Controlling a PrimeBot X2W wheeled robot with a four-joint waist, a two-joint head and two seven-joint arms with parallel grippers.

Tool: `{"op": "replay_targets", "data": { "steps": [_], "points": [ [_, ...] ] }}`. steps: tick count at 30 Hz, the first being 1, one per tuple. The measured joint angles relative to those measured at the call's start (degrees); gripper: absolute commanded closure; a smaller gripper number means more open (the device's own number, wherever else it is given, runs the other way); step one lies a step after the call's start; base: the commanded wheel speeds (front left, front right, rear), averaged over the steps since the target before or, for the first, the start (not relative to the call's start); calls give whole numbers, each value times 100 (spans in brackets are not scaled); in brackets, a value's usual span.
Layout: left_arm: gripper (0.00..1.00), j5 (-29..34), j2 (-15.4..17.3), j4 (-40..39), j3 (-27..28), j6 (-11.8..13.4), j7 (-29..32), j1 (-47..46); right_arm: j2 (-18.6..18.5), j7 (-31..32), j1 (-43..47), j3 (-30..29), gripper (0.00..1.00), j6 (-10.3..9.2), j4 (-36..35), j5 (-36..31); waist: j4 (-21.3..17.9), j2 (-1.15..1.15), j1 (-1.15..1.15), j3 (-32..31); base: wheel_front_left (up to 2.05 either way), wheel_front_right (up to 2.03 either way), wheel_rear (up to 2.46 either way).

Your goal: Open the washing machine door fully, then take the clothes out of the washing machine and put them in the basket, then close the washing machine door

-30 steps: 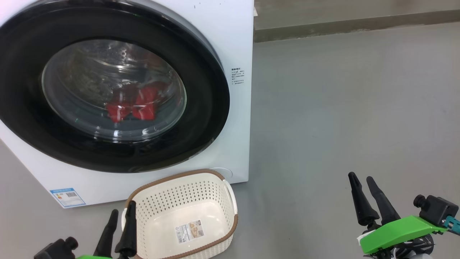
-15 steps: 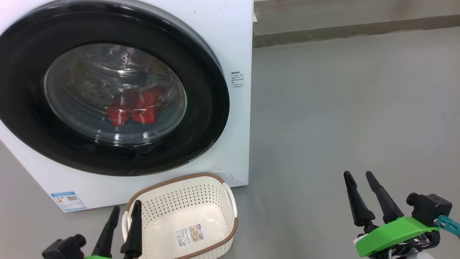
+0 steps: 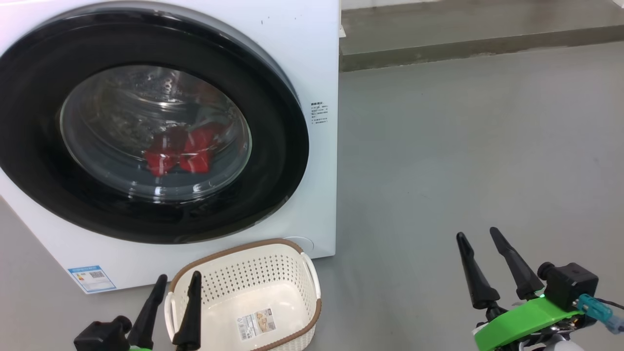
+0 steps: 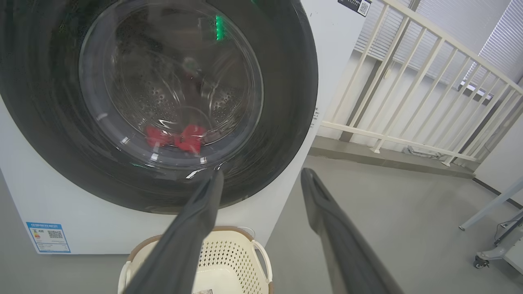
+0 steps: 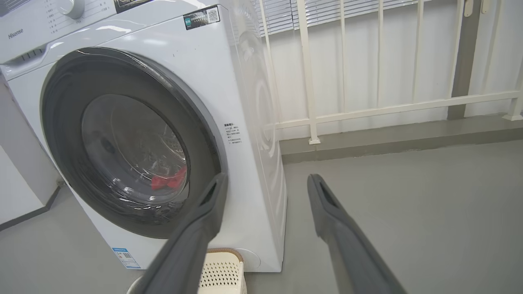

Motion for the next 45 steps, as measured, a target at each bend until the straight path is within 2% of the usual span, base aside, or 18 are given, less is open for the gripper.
{"op": "replay_targets", "data": {
  "steps": [23, 36, 37, 38, 39, 40, 42, 43, 45],
  "points": [
    [0, 1393, 129, -18, -185, -7, -352, 1, 0, -358, 0, 54, 0, 0, -99, -1390, -9, 0, 0, -106, 0, 0, 0],
    [0, 1416, 142, -47, -186, -7, -352, 1, 33, -386, 0, -54, 1, 0, 33, -1348, 27, 0, 0, -59, 0, 0, 0],
    [0, 1417, 142, -45, -187, -7, -352, 1, 33, -386, 0, -52, 19, 0, 65, -1328, 31, 0, 0, -54, 0, 0, 0],
    [0, 1425, 146, -37, -197, -7, -352, 2, 33, -386, 0, -48, 50, 0, 92, -1316, 34, 0, 0, -48, 0, 0, 0],
    [0, 1428, 147, -36, -209, -7, -352, 2, 30, -386, 0, -40, 60, 0, 126, -1311, 36, 0, 0, -43, 0, 0, 0],
    [0, 1428, 147, -38, -216, -7, -352, 2, 30, -386, 0, -30, 60, 0, 158, -1288, 41, 0, 0, -36, 0, 0, 0],
    [0, 1437, 152, -46, -225, -7, -352, 2, 26, -386, -2, -19, 89, 0, 199, -1215, 53, 0, 0, -17, 0, 0, 0],
    [0, 1443, 155, -51, -232, -7, -352, 2, 25, -386, -7, -18, 100, 0, 219, -1187, 60, 0, 0, -5, 0, 0, 0],
    [0, 1443, 157, -78, -233, -7, -352, 1, 19, -386, -50, -18, 100, 0, 250, -1139, 81, 0, 0, 30, 0, 0, 0]
  ]
}}
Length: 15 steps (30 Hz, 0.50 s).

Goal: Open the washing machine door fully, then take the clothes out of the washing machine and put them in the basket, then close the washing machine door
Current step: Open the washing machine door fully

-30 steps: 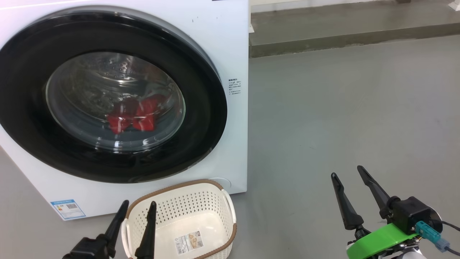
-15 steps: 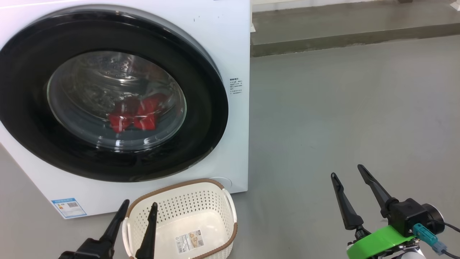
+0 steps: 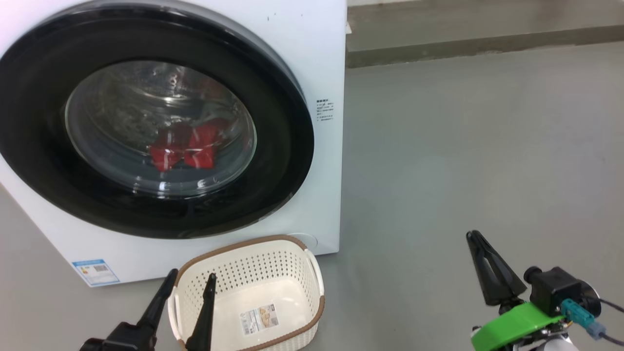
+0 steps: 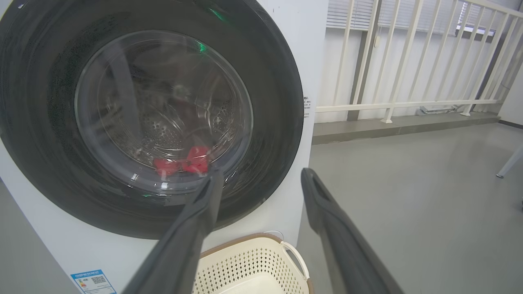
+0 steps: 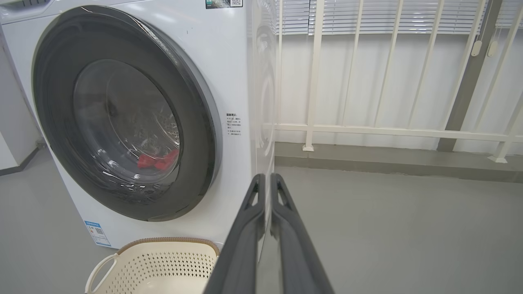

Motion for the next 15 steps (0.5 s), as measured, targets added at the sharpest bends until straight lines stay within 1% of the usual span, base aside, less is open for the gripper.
{"op": "replay_targets", "data": {
  "steps": [7, 12, 15],
  "points": [
    [0, -14, -29, -33, 142, -1, 0, -3, -1, 0, -249, -2, 100, 0, 176, 265, 117, 0, 0, 173, 0, 0, 0],
    [0, 29, -48, -57, 348, 0, 0, -23, -37, 0, -569, 158, 100, 0, 480, 845, 222, 0, 0, 338, 0, 0, 0],
    [0, 122, -68, -140, 382, 0, 0, -47, -172, 0, -818, 359, 100, 0, 678, 1091, 283, 0, 0, 446, 0, 0, 0]
  ]
}}
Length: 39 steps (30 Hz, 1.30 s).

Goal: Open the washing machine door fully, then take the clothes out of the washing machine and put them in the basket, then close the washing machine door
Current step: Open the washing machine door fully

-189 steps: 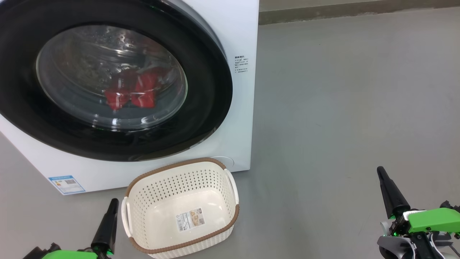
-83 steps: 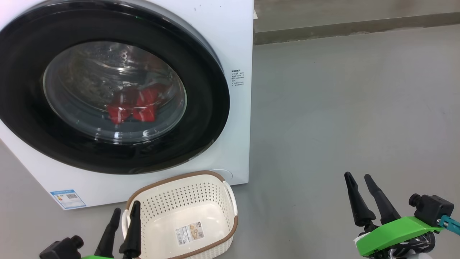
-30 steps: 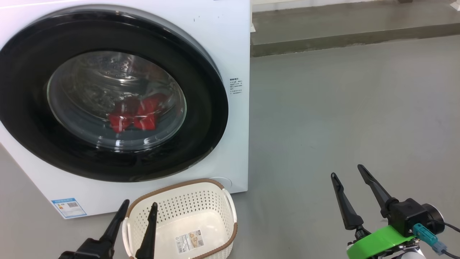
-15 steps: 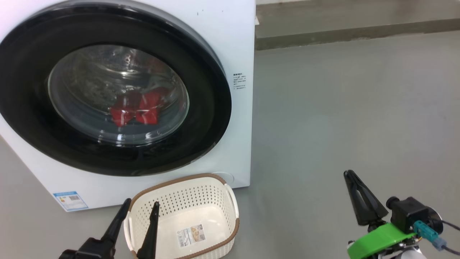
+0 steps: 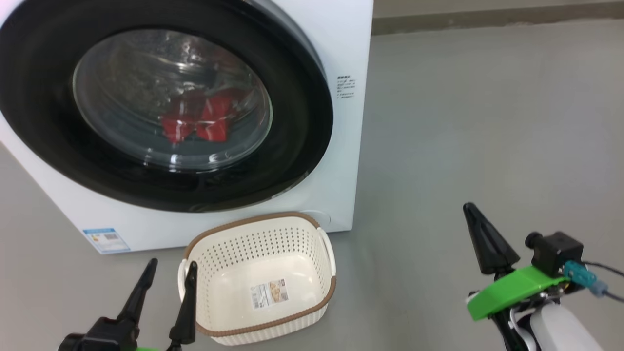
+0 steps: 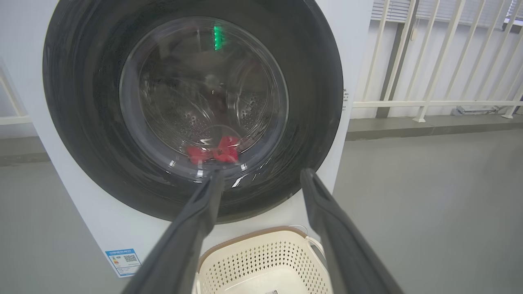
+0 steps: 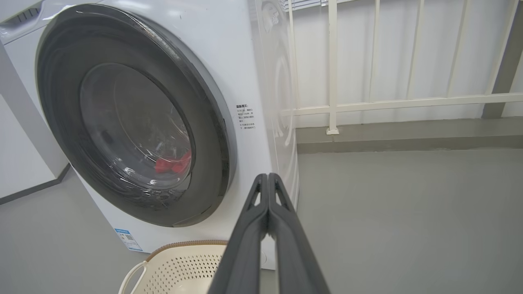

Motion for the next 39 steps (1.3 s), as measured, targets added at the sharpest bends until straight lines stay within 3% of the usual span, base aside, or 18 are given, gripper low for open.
{"op": "replay_targets", "data": {
  "steps": [4, 15, 28, 39],
  "points": [
    [0, 1, -60, -114, 33, 0, 0, -8, -85, 0, -378, 107, 100, 0, 199, 245, 68, 0, 0, 177, 0, 0, 0],
    [0, -155, -94, -332, 110, 0, -1, -249, -325, 164, -1733, 504, 100, -1, 550, 2582, 294, 0, 0, 872, 0, 0, 0],
    [0, -91, -126, -599, -11, -1, -1, -805, -740, 1534, -3695, 772, 100, -1, 549, 5444, 595, 0, 0, 1915, 0, 0, 0],
    [0, -134, -142, -720, -212, 1, -25, -1200, -730, 2978, -4892, 703, 100, -2, 1194, 6625, 918, 0, 0, 2730, 0, 0, 0]
  ]
}}
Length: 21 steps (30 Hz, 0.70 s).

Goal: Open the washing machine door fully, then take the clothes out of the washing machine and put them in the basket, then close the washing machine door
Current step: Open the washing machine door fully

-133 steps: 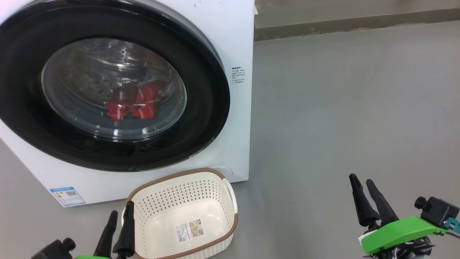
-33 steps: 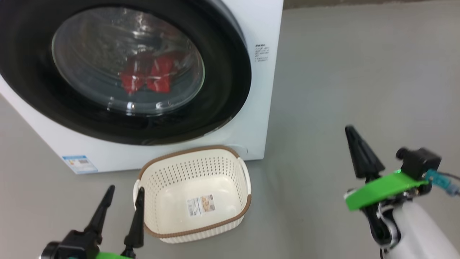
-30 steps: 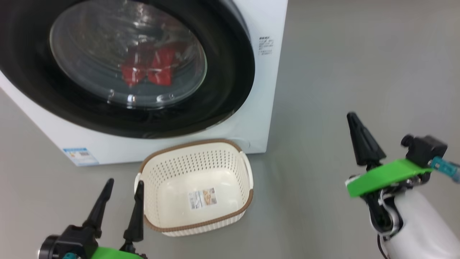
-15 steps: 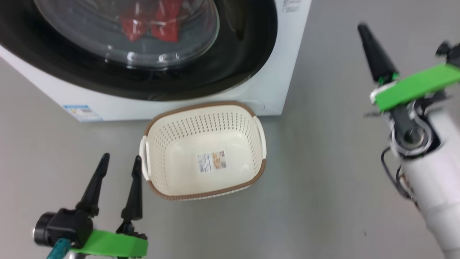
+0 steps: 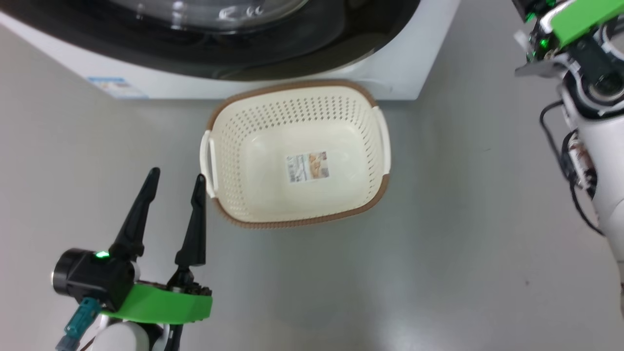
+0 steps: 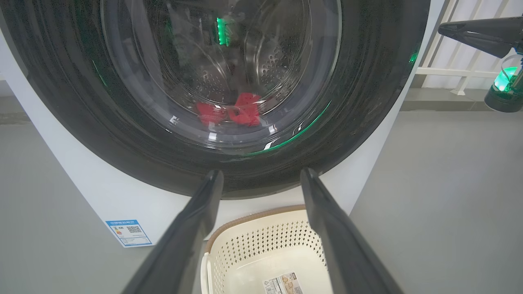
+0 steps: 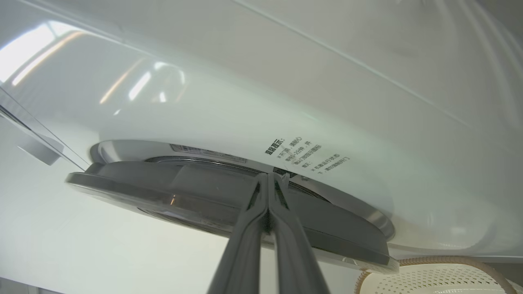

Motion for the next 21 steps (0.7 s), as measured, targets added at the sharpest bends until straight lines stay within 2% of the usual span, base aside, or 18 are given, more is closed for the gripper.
{"op": "replay_targets", "data": {
  "steps": [11, 21],
  "points": [
    [0, -18, -8, 0, -90, 12, 0, -87, -19, 1191, -528, -168, 100, 0, 151, 633, 388, 0, 0, 467, 0, 0, 0],
    [0, -14, -29, 22, -126, 14, 0, -186, -77, 1634, -761, -229, 100, 0, 152, 579, 511, 0, 0, 667, 0, 0, 0]
  ]
}}
